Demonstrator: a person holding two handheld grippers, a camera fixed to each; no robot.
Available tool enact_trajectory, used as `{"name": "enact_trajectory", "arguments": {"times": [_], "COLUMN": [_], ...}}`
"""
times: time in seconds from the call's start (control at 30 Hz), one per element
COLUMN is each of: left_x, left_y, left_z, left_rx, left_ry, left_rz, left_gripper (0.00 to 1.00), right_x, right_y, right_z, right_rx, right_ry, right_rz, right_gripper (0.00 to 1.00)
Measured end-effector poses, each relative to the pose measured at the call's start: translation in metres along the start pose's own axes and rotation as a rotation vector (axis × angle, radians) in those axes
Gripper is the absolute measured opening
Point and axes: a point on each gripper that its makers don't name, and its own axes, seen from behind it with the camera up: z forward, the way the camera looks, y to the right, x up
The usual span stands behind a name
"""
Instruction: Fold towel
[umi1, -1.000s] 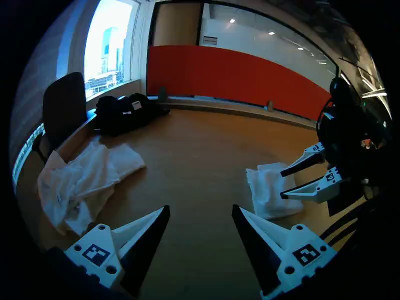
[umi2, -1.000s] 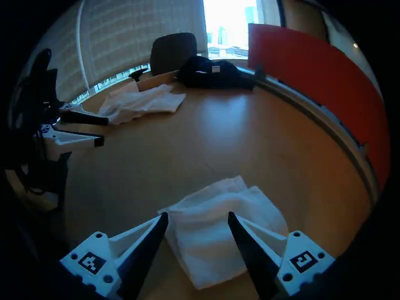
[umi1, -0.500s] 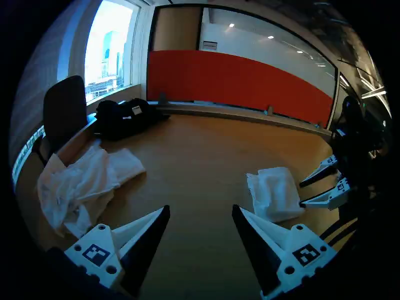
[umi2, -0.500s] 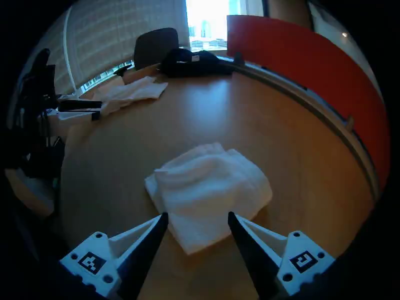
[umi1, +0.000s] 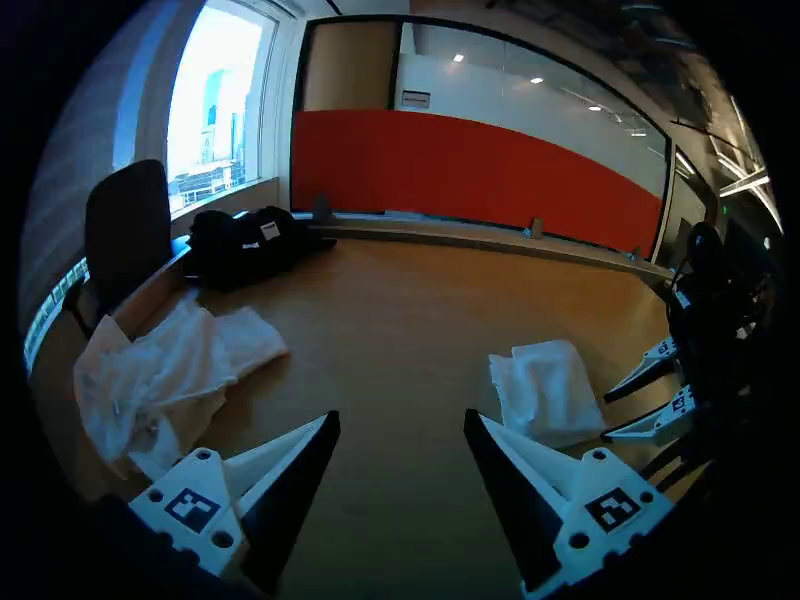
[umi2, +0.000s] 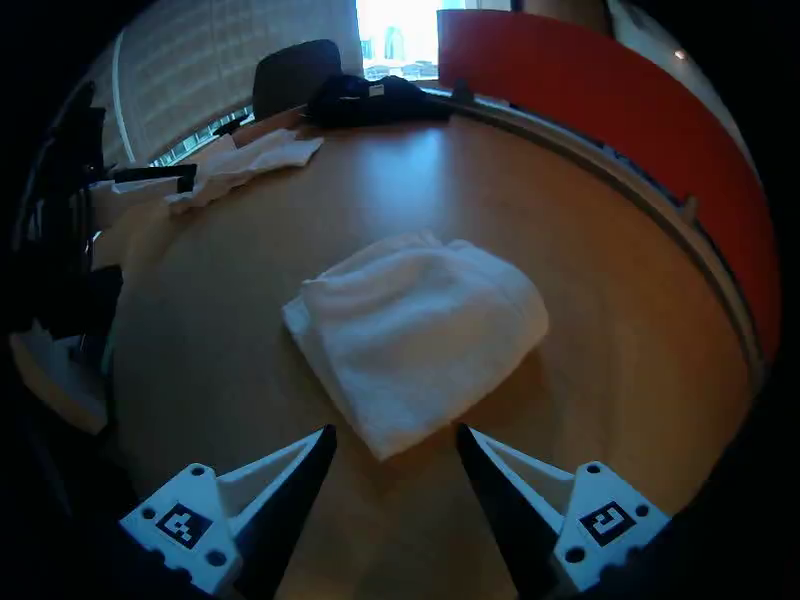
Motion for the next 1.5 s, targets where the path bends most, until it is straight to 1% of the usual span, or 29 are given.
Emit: {"name": "enact_trajectory", "arguments": {"times": [0.2,0.3,0.4,0.63,0.67,0.8,0.83,1.03,1.13,1.3,1.5], "left_x": [0.001,0.0,0.0,0.001,0.001,0.003,0.003,0.002,0.002,0.002,0.006], "left_y": [-0.001,-0.003,-0.003,-0.004,-0.003,-0.003,-0.004,-0.006,-0.007,-0.006,-0.006], "left_z": [-0.002,-0.003,-0.003,-0.003,-0.003,-0.003,-0.003,-0.005,-0.005,-0.006,-0.007], "left_rx": [0.001,0.003,0.004,0.005,0.004,0.004,0.004,0.008,0.009,0.008,0.008], "left_ry": [0.005,0.007,0.01,0.011,0.012,0.013,0.014,0.012,0.012,0.01,0.014], "left_rz": [0.002,0.003,0.001,0.004,0.005,0.009,0.009,0.01,0.011,0.015,0.016], "left_gripper": [0.92,0.92,0.92,0.92,0.92,0.92,0.92,0.92,0.92,0.92,0.92], "right_x": [-0.004,-0.007,-0.009,-0.011,-0.011,-0.012,-0.012,-0.01,-0.008,-0.002,0.02], "right_y": [-0.005,-0.004,-0.002,-0.002,-0.002,-0.003,-0.003,-0.004,-0.003,-0.002,0.004], "right_z": [0.004,0.005,0.006,0.007,0.007,0.007,0.007,0.006,0.005,0.001,-0.012], "right_rx": [0.001,-0.007,-0.02,-0.026,-0.026,-0.023,-0.022,-0.018,-0.02,-0.011,-0.017], "right_ry": [-0.008,-0.012,-0.011,-0.002,0.0,0.003,0.005,0.016,0.022,0.037,0.076], "right_rz": [0.004,0.01,0.017,0.048,0.05,0.056,0.055,0.047,0.043,0.041,0.015], "right_gripper": [0.87,0.82,0.73,0.55,0.51,0.29,0.26,0.11,0.08,0.07,0.07]}}
